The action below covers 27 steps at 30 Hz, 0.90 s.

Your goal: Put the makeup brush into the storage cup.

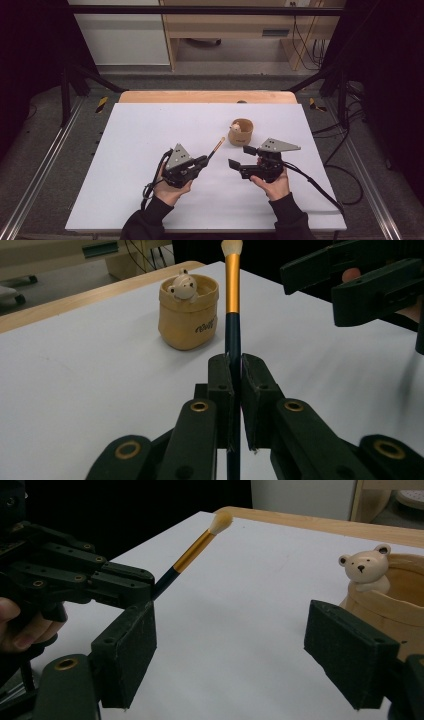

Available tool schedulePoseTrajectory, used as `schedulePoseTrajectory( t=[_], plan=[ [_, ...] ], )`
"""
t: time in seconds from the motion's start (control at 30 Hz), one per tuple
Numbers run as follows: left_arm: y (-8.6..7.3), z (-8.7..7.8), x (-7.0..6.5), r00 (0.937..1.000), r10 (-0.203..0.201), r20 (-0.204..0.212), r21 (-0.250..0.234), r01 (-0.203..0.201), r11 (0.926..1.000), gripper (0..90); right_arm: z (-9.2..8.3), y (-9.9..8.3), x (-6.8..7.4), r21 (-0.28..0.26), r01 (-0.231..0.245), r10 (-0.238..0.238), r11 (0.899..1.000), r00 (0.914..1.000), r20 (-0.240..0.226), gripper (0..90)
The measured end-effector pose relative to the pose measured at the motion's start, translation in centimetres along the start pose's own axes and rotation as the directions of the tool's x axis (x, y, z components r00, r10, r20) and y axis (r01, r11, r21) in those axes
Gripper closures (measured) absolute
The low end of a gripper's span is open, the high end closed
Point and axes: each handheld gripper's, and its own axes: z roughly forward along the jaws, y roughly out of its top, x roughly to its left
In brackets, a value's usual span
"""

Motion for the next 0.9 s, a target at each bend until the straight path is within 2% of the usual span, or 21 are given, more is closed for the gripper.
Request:
schedulePoseTrajectory(
  t=[0.37, 0.67, 0.9],
  plan=[
    [0.38, 0.33, -0.26, 0.9995, 0.027, 0.012, -0.007, -0.027, 0.9996, 83.3, 0.56, 0.3, 0.33, -0.011, -0.012, 0.012, 1.0, 0.9994, -0.031, 26.7],
    [0.38, 0.33, -0.37, 0.9994, 0.032, 0.009, -0.025, -0.032, 0.9992, 83.2, 0.56, 0.27, 0.37, -0.011, -0.013, 0.012, 1.0, 0.9991, -0.04, 29.0],
    [0.08, 0.54, -0.77, 0.9995, 0.031, 0.009, -0.02, -0.031, 0.9993, 83.2, 0.51, 0.25, 0.45, -0.014, -0.017, 0.016, 1.0, 0.999, -0.043, 31.5]
  ],
)
